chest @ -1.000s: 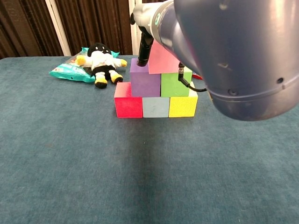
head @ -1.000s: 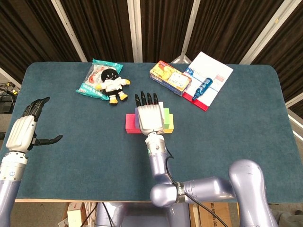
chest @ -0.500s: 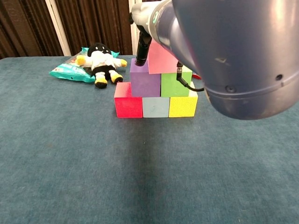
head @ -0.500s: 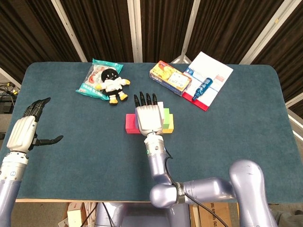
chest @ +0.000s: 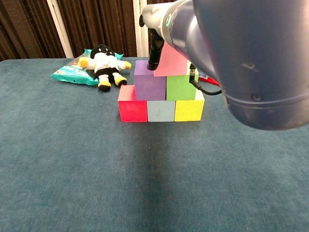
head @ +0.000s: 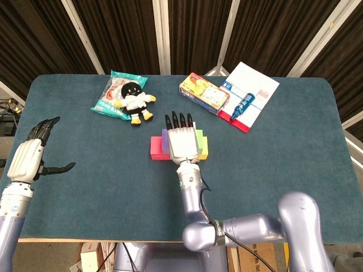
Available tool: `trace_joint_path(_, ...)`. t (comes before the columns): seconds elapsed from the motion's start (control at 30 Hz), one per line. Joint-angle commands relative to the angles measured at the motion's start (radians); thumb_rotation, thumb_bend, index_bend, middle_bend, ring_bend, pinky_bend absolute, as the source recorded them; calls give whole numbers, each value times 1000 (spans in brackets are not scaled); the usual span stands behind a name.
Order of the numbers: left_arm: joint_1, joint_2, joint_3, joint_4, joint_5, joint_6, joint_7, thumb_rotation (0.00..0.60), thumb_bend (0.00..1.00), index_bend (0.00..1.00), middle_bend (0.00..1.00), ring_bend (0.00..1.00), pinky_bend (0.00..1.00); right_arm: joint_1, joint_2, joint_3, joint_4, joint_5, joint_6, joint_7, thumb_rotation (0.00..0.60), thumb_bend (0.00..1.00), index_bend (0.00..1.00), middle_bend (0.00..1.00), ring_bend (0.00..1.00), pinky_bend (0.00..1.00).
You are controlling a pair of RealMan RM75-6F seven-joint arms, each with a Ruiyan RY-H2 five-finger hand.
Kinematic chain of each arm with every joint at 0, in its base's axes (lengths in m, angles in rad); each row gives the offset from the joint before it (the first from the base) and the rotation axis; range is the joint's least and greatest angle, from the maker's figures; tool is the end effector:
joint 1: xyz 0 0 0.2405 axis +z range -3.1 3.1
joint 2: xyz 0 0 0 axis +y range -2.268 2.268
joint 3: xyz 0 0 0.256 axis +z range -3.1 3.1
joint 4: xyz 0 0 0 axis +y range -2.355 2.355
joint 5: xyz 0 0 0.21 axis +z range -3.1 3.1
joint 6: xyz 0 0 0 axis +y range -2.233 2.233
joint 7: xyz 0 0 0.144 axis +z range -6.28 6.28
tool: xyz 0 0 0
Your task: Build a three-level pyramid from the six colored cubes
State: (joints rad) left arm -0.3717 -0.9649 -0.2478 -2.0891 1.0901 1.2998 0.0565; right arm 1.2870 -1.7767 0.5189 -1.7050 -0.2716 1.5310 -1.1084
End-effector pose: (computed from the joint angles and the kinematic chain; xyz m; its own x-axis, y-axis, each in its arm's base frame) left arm -0.1905 0.2675 0.1753 0.0529 0.0427 0.9977 0.9983 -0.0267 -0.0518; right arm 0.0533 -0.3483 -0.0128 0.4944 -0.1584 0.8547 -0.8681 -0.1401 0.4762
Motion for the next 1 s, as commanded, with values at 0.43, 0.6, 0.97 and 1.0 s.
trace_joint_path(0.43, 1, -3, 1, -2, 1, 4, 8, 600, 129, 0, 59, 0, 0, -28, 15, -14, -8, -6, 2, -13, 600, 317, 0, 0, 0, 0)
trace_joint_path(0.6, 2, -3, 1, -3, 2, 6, 7, 600, 130, 0, 59, 0, 0, -30, 10, -16, 5, -16, -6, -9, 600, 318, 0, 0, 0, 0)
trace_joint_path(0.97, 1, -4, 1, -2, 0, 3, 7, 600, 130, 0, 59, 0, 0, -30, -4, -7, 18, -29, -8, -5, 600, 317, 0, 0, 0, 0)
trace_joint_path(1.0, 1, -4, 1, -2, 0, 3, 7, 600, 130, 0, 59, 0, 0, -30, -6, -6, 18, -31, -8, -4, 600, 317, 0, 0, 0, 0)
